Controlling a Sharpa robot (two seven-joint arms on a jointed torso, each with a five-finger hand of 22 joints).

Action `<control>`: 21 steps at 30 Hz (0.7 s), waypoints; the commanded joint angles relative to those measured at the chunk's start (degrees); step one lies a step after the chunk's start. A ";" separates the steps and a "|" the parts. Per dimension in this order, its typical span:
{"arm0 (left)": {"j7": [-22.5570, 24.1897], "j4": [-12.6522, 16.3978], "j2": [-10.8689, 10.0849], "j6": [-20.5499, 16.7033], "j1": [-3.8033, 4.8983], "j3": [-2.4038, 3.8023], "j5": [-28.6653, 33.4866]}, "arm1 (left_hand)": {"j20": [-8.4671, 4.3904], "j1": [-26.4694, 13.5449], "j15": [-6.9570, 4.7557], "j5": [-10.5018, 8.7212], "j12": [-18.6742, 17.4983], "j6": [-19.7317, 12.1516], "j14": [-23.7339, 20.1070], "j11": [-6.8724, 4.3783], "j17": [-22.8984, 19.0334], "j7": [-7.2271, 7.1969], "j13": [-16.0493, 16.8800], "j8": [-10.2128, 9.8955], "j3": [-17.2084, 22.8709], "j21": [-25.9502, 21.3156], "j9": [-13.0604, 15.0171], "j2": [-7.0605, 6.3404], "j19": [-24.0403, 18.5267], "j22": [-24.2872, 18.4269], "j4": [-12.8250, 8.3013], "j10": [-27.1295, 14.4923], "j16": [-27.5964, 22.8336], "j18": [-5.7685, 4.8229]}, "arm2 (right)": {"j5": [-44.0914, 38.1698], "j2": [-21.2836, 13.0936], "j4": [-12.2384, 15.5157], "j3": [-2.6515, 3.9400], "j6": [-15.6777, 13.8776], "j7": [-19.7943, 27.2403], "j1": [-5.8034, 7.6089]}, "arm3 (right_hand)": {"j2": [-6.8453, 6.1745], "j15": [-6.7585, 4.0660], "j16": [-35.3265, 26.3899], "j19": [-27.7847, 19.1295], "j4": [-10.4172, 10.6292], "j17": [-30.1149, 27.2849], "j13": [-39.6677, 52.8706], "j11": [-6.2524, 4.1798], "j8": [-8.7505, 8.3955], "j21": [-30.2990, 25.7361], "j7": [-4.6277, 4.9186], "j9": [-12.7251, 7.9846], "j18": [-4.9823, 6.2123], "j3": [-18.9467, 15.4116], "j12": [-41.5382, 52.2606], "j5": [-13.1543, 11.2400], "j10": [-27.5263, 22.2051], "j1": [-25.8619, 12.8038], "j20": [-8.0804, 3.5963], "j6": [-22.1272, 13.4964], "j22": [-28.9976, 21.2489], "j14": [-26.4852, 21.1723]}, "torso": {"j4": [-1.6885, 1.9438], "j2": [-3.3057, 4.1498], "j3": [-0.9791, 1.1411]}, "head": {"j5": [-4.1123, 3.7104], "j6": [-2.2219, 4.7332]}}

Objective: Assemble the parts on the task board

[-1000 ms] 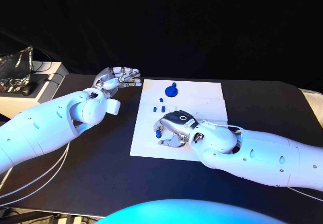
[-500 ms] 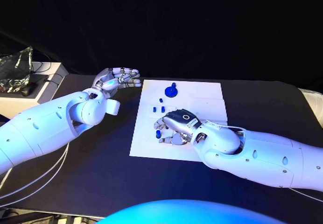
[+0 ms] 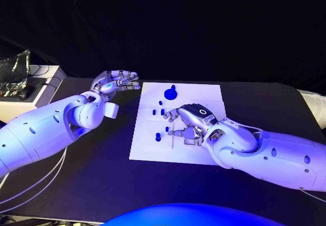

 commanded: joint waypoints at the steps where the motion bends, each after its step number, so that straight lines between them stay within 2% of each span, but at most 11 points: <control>1: 1.16 0.43 -0.25 1.33 -0.08 0.05 -0.04 | 0.03 0.38 0.13 0.02 -0.23 0.21 0.39 0.15 0.07 0.16 0.03 -0.30 -0.42 -0.27 -0.09 0.27 0.24 -0.07 0.05 -0.03 -0.22 0.60 | 17.03 -2.93 1.32 0.55 0.31 -0.54 1.33 | 1.25 -0.01 -0.04 0.50 -0.08 0.38 0.79 -0.38 1.75 0.53 0.32 0.23 0.78 1.60 2.39 0.66 5.13 0.99 0.01 3.22 2.61 0.62 | -0.27 0.06 -0.06 | -1.17 0.55; 3: 1.66 0.59 -0.49 1.56 -0.26 0.05 -0.05 | 0.04 0.39 0.13 0.03 -0.23 0.20 0.39 0.15 0.08 0.15 0.03 -0.31 -0.42 -0.28 -0.09 0.27 0.24 -0.08 0.04 -0.03 -0.24 0.60 | 23.31 -5.37 2.37 0.90 3.06 -2.20 2.56 | 1.72 -1.20 0.79 1.01 0.16 2.09 2.57 -1.95 2.64 2.38 -0.88 0.14 0.57 3.31 5.23 3.48 11.09 0.24 -0.86 4.79 3.45 1.12 | -0.37 0.02 -0.10 | -1.87 0.71; 7: 2.06 0.75 -0.96 1.85 -0.62 0.05 0.00 | 0.04 0.51 0.11 0.06 -0.22 0.17 0.45 0.11 0.13 0.07 0.05 -0.34 -0.39 -0.34 -0.12 0.32 0.26 -0.12 -0.03 0.03 -0.32 0.61 | 31.07 -9.60 3.93 1.21 8.40 -5.79 4.90 | 0.70 -2.54 2.10 1.56 0.02 4.75 9.22 -3.56 4.44 4.60 -2.36 0.90 0.18 3.55 12.36 5.27 15.57 -4.05 -2.29 6.45 4.56 1.69 | -0.75 -0.20 -0.09 | -2.81 0.63; 8: 2.09 0.82 -1.06 1.86 -0.71 0.05 0.01 | 0.04 0.51 0.11 0.06 -0.22 0.17 0.45 0.11 0.13 0.07 0.05 -0.34 -0.39 -0.34 -0.12 0.32 0.26 -0.12 -0.03 0.03 -0.32 0.61 | 32.08 -10.47 4.19 1.24 9.85 -6.82 5.28 | 0.19 -3.19 1.91 1.85 -0.07 3.93 21.49 -3.85 5.27 5.70 -3.24 1.54 0.01 3.43 24.54 5.37 17.58 -4.87 -2.74 7.14 5.08 1.61 | -0.78 -0.25 -0.08 | -3.04 0.54; 9: 2.11 0.91 -1.17 1.89 -0.82 0.05 0.03 | 0.04 0.51 0.11 0.06 -0.22 0.17 0.45 0.11 0.13 0.07 0.05 -0.34 -0.39 -0.34 -0.12 0.32 0.26 -0.12 -0.03 0.03 -0.32 0.61 | 33.09 -11.44 4.38 1.28 11.86 -8.25 5.72 | -0.97 -2.82 2.25 2.09 -0.56 4.48 46.08 -4.23 6.13 7.03 -3.54 2.69 -0.19 3.79 47.09 4.86 16.78 -5.59 -3.46 6.60 5.83 1.79 | -0.89 -0.38 -0.08 | -3.33 0.43; 10: 2.14 1.03 -1.31 1.92 -0.93 0.06 0.05 | 0.04 0.51 0.11 0.06 -0.22 0.17 0.45 0.11 0.13 0.07 0.05 -0.34 -0.39 -0.34 -0.12 0.32 0.26 -0.12 -0.03 0.03 -0.32 0.61 | 33.88 -12.29 4.45 1.30 13.76 -9.74 6.08 | -0.01 -3.33 4.96 2.58 -0.06 11.75 62.17 -4.30 7.01 9.71 -3.57 3.48 -0.75 4.22 62.02 4.55 19.84 -6.52 -3.02 7.24 6.96 3.17 | -0.99 -0.46 -0.08 | -3.97 0.86; 11: 2.15 1.08 -1.37 1.93 -0.98 0.06 0.05 | 0.04 0.51 0.11 0.06 -0.22 0.17 0.45 0.11 0.13 0.07 0.05 -0.34 -0.39 -0.34 -0.12 0.32 0.26 -0.12 -0.03 0.03 -0.32 0.61 | 34.15 -12.61 4.46 1.30 14.46 -10.34 6.21 | 0.12 -3.94 5.94 2.69 0.40 14.11 67.92 -3.94 7.38 10.50 -3.13 4.20 -0.93 4.21 67.12 4.43 19.77 -7.76 -2.69 6.68 7.40 3.48 | -1.05 -0.52 -0.08 | -4.01 0.88; 12: 2.17 1.22 -1.53 1.93 -1.11 0.06 0.06 | 0.04 0.52 0.11 0.06 -0.21 0.16 0.47 0.09 0.16 0.04 0.05 -0.35 -0.40 -0.36 -0.13 0.34 0.27 -0.14 -0.03 0.07 -0.35 0.61 | 34.71 -13.36 4.43 1.29 16.12 -11.82 6.47 | 0.13 -3.10 6.84 2.89 0.11 16.90 73.48 -4.36 8.06 11.85 -3.34 4.85 -1.08 3.99 72.09 4.31 21.25 -8.79 -2.82 7.08 7.99 3.89 | -1.25 -0.62 -0.06 | -4.29 0.94; 15: 2.22 1.55 -1.86 1.88 -1.43 0.06 0.12 | 0.04 0.52 0.11 0.06 -0.21 0.16 0.47 0.09 0.16 0.04 0.05 -0.35 -0.40 -0.36 -0.13 0.34 0.27 -0.14 -0.03 0.07 -0.35 0.61 | 35.73 -15.27 4.18 1.16 19.62 -16.02 6.96 | 1.08 -3.06 8.00 3.29 0.12 20.23 81.37 -4.39 9.69 14.53 -3.68 7.19 -1.46 3.65 78.95 6.61 23.64 -13.02 -2.78 6.70 9.29 4.33 | -1.67 -0.84 -0.06 | -4.84 1.02; 18: 2.23 2.01 -2.16 1.82 -1.73 0.06 0.16 | 0.05 0.48 0.11 0.06 -0.22 0.15 0.50 0.09 0.18 0.03 0.06 -0.37 -0.43 -0.39 -0.14 0.34 0.28 -0.16 0.00 0.08 -0.39 0.61 | 35.58 -16.99 4.14 0.97 22.24 -20.01 7.19 | 1.65 -3.30 8.98 3.89 0.21 23.64 85.88 -4.66 11.05 18.22 -4.11 9.21 -2.07 3.37 83.04 8.22 26.06 -16.53 -2.94 6.98 10.79 4.91 | -1.82 -1.05 -0.04 | -5.47 0.71; 21: 2.22 2.53 -2.48 1.75 -2.00 0.06 0.17 | 0.05 0.48 0.11 0.06 -0.22 0.15 0.50 0.09 0.18 0.03 0.06 -0.37 -0.43 -0.39 -0.14 0.34 0.28 -0.16 0.00 0.08 -0.39 0.61 | 35.16 -17.84 4.20 0.82 23.81 -22.30 7.26 | 1.94 -3.44 9.23 4.09 0.25 24.55 85.97 -4.84 11.72 19.59 -4.31 10.51 -2.29 2.51 83.13 11.67 26.12 -19.20 -3.10 6.95 11.37 5.05 | -1.95 -1.17 -0.02 | -5.64 0.53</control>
